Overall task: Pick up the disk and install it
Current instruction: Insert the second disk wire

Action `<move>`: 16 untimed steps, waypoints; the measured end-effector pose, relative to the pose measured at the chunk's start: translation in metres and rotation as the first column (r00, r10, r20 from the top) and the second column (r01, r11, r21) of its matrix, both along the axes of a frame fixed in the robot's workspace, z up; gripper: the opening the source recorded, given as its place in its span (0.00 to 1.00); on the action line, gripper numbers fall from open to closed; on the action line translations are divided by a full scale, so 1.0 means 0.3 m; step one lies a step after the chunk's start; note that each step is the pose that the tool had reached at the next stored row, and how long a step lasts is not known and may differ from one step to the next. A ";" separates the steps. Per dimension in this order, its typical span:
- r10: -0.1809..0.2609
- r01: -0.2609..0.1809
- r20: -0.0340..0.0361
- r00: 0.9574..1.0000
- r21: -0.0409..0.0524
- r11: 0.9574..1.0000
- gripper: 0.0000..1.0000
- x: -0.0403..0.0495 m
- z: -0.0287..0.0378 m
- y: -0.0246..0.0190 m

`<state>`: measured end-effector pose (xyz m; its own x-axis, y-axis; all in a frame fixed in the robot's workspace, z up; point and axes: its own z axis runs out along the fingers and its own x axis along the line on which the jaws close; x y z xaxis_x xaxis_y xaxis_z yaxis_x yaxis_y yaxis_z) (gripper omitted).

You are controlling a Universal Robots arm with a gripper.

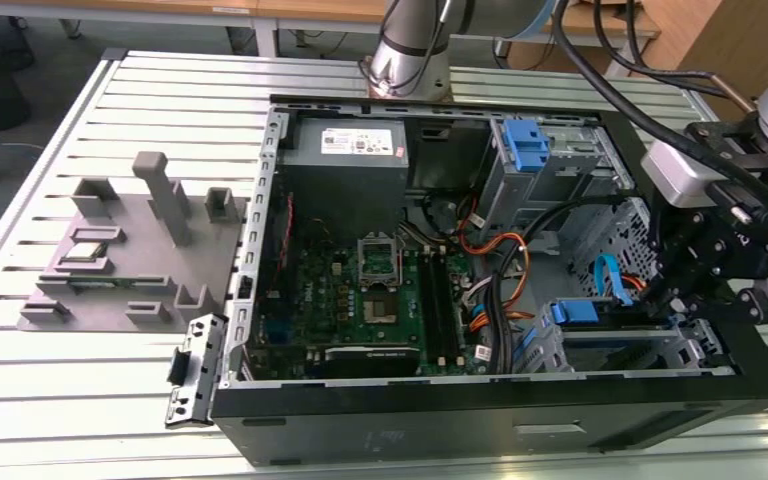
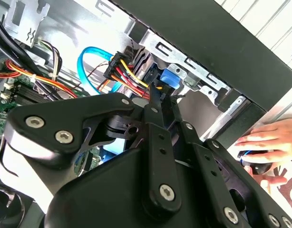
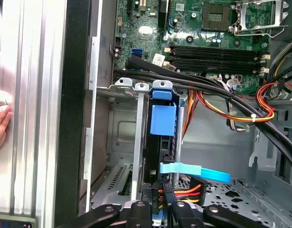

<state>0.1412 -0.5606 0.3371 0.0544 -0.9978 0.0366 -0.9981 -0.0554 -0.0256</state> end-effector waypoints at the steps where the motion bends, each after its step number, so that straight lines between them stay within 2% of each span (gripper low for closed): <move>1: 0.000 0.000 0.000 1.000 0.000 1.000 0.24 0.000 0.000 0.000; 7: 0.000 0.000 0.000 1.000 -0.002 1.000 0.25 0.000 0.000 0.000; 8: 0.000 0.000 0.000 1.000 -0.002 1.000 0.31 0.000 0.000 0.000; 10: 0.000 0.000 0.000 1.000 -0.002 1.000 0.31 0.000 0.000 0.000; 11: 0.000 0.000 0.000 1.000 -0.002 1.000 0.37 0.000 0.000 0.000; 12: 0.000 0.000 0.000 1.000 -0.003 1.000 0.37 0.000 0.000 0.001; 16: 0.001 -0.001 0.000 1.000 -0.004 1.000 0.37 0.000 -0.002 0.011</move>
